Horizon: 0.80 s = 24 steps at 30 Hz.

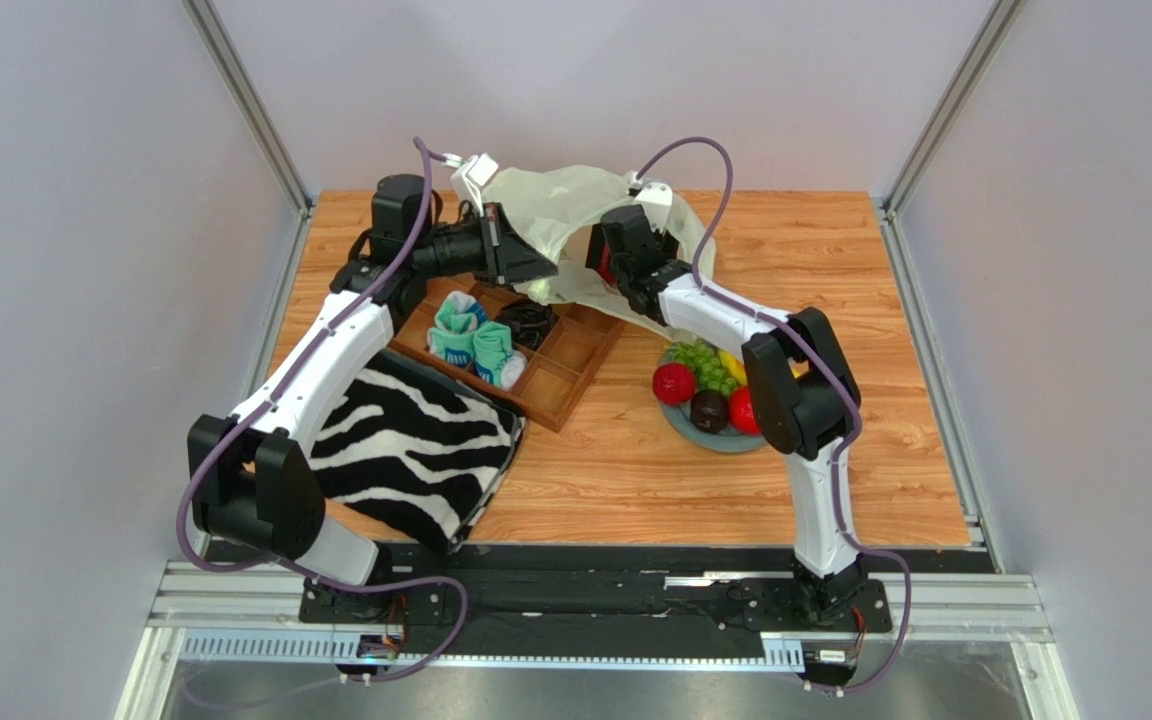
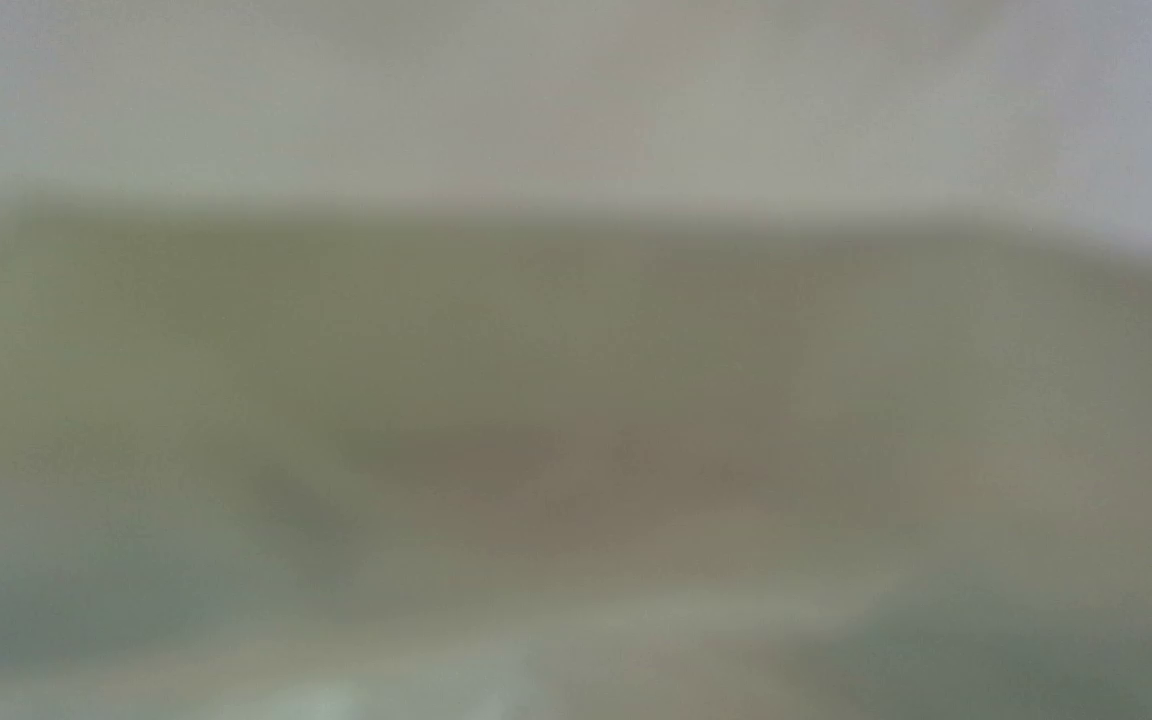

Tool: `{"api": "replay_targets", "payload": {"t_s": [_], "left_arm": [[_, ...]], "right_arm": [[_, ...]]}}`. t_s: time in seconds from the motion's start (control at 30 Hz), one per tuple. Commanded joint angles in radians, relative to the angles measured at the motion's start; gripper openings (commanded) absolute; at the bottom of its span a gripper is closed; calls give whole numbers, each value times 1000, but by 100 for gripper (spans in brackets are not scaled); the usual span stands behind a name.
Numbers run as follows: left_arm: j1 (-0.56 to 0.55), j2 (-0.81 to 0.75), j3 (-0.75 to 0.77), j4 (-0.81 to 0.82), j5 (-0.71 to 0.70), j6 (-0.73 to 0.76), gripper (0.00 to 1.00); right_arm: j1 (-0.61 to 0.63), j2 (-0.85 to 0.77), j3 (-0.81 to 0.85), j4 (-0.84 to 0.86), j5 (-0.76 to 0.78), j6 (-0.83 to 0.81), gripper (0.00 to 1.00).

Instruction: Place the fruits into the plastic bag

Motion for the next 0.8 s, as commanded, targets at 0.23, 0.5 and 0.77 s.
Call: {"api": "replay_targets", "payload": {"t_s": [0.23,0.5,0.77], "left_arm": [[3,2,20,-6,-10,13,0],[6,-3,23,-37,-47,31,0],[6,-5,26,-47,-61,37,0]], "right_arm": [[2,-96,-38,29,-142,-46,88],[13,-296,-251,116,-385,-80,84],[70,-446,-354,23,-405,-80,83]]}}
